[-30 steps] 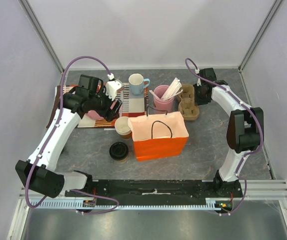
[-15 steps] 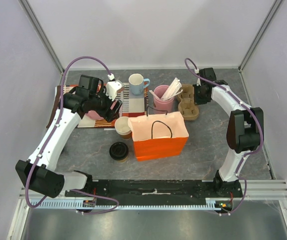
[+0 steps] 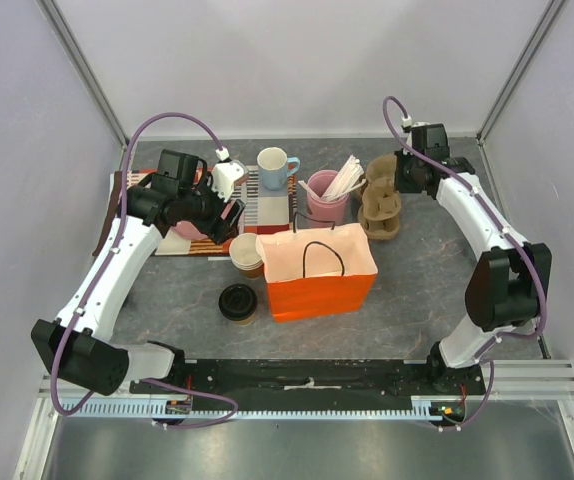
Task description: Pack the takeout coffee
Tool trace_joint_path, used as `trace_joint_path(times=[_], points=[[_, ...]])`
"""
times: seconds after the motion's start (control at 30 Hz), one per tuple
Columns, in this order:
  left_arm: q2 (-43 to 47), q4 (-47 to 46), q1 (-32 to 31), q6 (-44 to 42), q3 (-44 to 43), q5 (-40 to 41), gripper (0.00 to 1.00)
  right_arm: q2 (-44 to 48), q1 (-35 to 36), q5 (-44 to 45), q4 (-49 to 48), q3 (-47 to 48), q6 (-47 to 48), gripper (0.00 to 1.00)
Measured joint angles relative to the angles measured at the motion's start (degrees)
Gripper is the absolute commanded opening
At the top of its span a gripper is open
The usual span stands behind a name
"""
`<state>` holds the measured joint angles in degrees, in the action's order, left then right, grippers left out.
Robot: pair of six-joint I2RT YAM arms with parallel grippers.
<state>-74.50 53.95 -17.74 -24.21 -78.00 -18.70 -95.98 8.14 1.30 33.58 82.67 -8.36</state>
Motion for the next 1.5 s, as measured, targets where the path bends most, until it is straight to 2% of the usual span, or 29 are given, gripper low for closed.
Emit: trace_joint_path(times=[0.43, 0.6, 0.77, 0.9, 1.13, 1.3, 1.5], points=[[0.02, 0.0, 0.0, -0.28, -0.02, -0.85, 0.76, 9.94, 0.0, 3.98, -0.74, 0.11, 1.18, 0.0], [0.02, 0.33, 0.0, -0.26, -1.2, -0.63, 0.77, 15.89, 0.0, 5.27, -0.22, 4.11, 4.31, 0.0], [0.22, 0.52, 0.02, -0.2, -3.91, -0.55, 0.77, 22.97, -0.02, 1.88, -0.52, 9.2, 7.8, 0.0], [1.14, 1.7, 0.04, -0.22, -6.29, -3.08, 0.77, 27.93, -0.04, -5.75, -0.85, 12.76, 9.79, 0.0], [3.76, 4.83, 0.02, -0.24, -7.3, -10.38, 0.77, 31.65, 0.04, -30.25, -2.84, 14.62, 10.56, 0.0], [4.55, 5.99, -0.2, -0.17, -7.48, -16.11, 0.77, 35.69, 0.76, -44.83, -4.42, 8.96, 10.82, 0.0], [4.22, 6.08, -3.48, 0.22, -9.51, -19.1, 0.78, 42.71, 1.4, -54.71, -4.44, 0.02, 12.87, 0.0]])
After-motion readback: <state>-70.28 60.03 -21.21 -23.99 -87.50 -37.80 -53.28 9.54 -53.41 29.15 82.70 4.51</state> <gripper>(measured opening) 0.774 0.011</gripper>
